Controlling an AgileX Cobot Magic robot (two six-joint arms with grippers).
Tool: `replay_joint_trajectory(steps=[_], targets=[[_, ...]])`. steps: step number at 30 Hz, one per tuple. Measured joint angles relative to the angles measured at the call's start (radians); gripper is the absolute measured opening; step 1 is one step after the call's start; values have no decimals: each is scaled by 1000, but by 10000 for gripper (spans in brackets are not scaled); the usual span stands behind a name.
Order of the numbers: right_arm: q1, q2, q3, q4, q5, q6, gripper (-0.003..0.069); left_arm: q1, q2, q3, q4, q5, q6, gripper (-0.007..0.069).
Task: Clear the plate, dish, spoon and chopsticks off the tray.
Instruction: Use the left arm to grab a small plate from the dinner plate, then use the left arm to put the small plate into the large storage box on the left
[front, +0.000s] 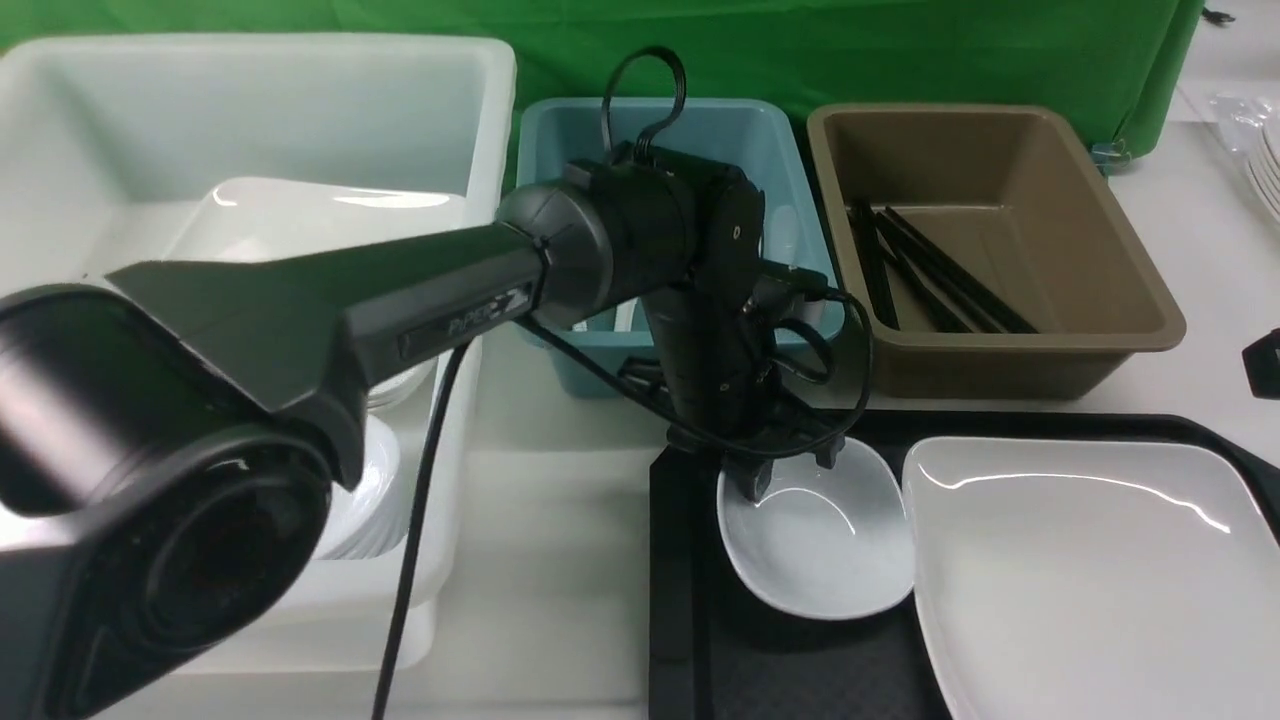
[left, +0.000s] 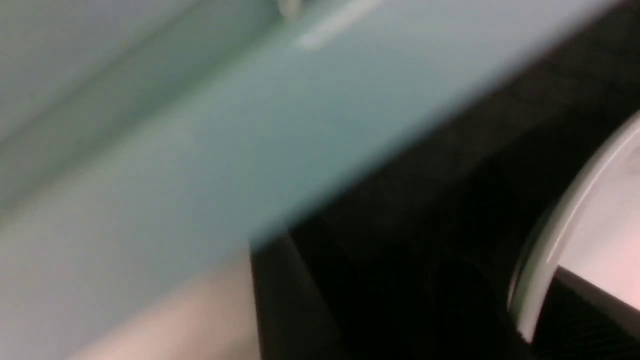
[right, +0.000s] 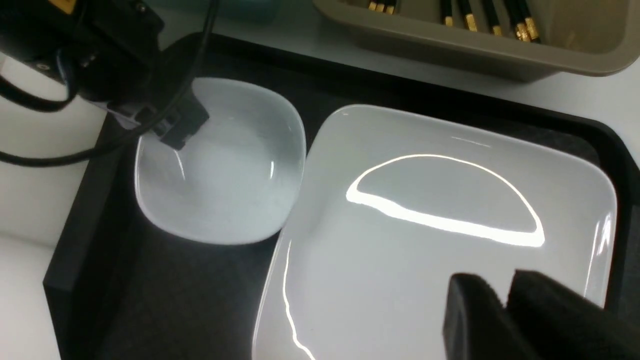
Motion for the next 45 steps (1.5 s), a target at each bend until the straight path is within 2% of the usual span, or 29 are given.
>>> replay_joint_trajectory(steps=[4,14,16,19,20,22,23,24,25,31,36,41,45], targets=[[0,0,0,0,0,0,150,0,-85,1,46,60,0,27],[0,0,0,0,0,0,162,18,-382,6,66,108,-12,22],[0,0,0,0,-5,0,164,61,-464,30,50,110,-25,22],[0,0,0,0,-8,0,169,192,-610,154,11,64,-61,22],[0,0,0,0,-8,-1,169,192,-610,165,11,64,-62,22],[0,0,0,0,-8,-2,171,327,-718,325,-56,-8,-76,22],[0,0,0,0,-8,-3,173,349,-734,352,-68,-20,-76,22],[0,0,0,0,-8,-3,175,458,-811,476,-129,-85,-77,22],[0,0,0,0,-9,-3,175,509,-847,545,-158,-121,-78,22],[0,0,0,0,-16,-3,178,709,-958,860,-254,-292,-80,22],[0,0,0,0,-16,-3,181,769,-943,1024,-265,-414,-82,22],[0,0,0,1,-16,-3,186,770,-902,1050,-242,-438,-82,24],[0,0,0,1,-16,-3,192,770,-882,1050,-195,-446,-82,60]])
